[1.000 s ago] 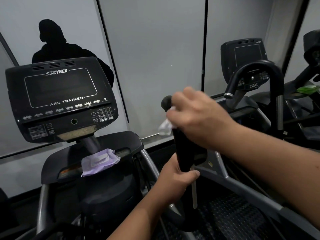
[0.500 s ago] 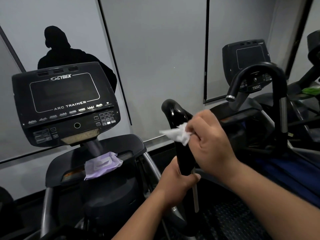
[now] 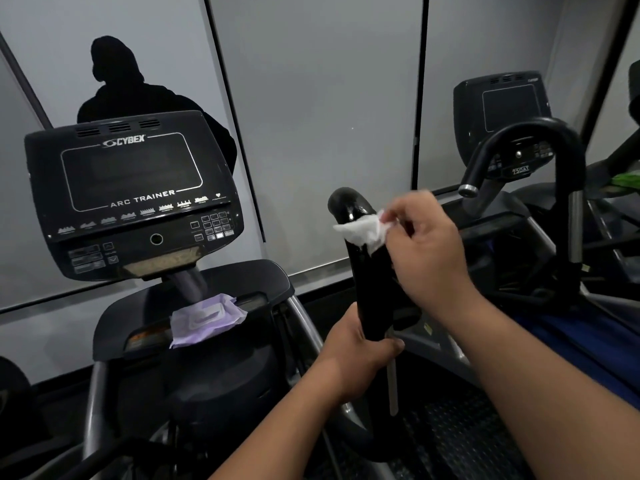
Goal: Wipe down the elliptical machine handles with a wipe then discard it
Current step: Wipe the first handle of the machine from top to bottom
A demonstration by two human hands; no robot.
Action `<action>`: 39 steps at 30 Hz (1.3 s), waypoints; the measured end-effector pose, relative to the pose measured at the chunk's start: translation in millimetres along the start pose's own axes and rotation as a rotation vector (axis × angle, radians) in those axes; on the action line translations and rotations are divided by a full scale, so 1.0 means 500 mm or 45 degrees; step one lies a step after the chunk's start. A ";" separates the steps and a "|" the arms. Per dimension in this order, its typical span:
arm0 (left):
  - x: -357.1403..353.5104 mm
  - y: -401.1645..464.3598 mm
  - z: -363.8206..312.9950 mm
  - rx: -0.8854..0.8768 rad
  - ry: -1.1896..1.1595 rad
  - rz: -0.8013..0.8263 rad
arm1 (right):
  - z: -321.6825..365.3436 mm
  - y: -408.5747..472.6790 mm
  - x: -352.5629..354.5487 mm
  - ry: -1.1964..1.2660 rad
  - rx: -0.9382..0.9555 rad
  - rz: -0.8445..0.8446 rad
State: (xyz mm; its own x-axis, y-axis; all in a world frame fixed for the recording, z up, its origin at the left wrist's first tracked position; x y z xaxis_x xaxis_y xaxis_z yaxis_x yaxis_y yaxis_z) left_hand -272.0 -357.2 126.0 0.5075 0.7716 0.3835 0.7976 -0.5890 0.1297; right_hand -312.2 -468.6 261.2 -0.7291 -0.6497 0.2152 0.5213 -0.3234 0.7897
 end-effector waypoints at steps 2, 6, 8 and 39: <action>0.001 0.000 0.000 0.005 -0.017 -0.008 | 0.001 0.043 -0.016 0.040 -0.036 0.000; -0.002 0.000 0.003 0.000 -0.009 -0.003 | -0.023 -0.004 -0.006 0.065 -0.093 0.000; -0.002 0.000 -0.001 -0.009 0.011 0.016 | -0.017 -0.050 0.010 0.013 -0.045 -0.014; 0.001 -0.008 -0.002 -0.042 -0.018 0.045 | 0.093 0.084 -0.074 -0.641 0.495 0.338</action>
State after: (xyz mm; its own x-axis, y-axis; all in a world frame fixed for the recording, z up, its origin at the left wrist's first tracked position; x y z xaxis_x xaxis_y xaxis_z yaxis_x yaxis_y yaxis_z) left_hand -275.4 -354.6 126.7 0.5398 0.7533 0.3758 0.7679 -0.6235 0.1468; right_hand -283.7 -426.1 313.0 -0.7651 -0.2438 0.5960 0.5822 0.1336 0.8020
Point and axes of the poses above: each hand's wrist, its own y-axis towards the middle knuckle, its own x-axis out of the back of the hand, z = x × y, the point moved 8 cm from there along y, towards the middle knuckle, and after that the axes turned 1 degree about x, right-handed, at the moved point
